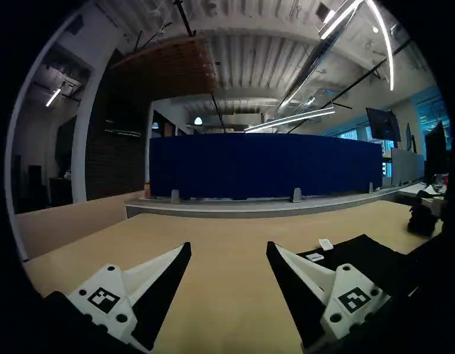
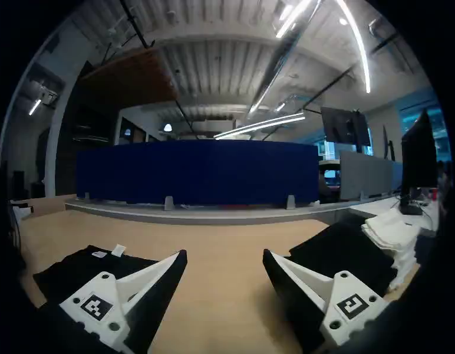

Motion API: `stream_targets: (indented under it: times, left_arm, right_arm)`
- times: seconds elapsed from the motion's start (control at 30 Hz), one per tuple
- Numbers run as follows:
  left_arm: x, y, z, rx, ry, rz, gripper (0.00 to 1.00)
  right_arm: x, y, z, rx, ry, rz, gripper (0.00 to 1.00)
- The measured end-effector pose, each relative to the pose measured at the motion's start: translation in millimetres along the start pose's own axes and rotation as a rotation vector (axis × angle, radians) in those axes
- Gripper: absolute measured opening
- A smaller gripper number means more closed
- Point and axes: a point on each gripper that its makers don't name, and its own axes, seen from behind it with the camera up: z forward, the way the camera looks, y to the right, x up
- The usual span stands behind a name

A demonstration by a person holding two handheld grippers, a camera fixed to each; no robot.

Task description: Fold towel

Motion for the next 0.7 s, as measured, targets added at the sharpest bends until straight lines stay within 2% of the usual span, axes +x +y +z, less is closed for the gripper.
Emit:
stream_targets:
  times: [0.1,0.3,0.7]
  left_arm:
    - [11.7,-2.5,0.5,0.005,0.002,-0.005,0.95]
    - [56.6,-6.1,5.7,0.008,0.021,-0.029,0.95]
    - [169.1,10.1,9.6,-0.026,0.03,-0.008,0.95]
  right_arm:
    - [13.6,1.3,0.1,-0.001,0.007,-0.003,1.0]
    - [58.9,4.5,0.4,-0.013,0.024,-0.015,1.0]
    - [167.0,2.5,-3.6,-0.016,0.039,-0.046,1.0]
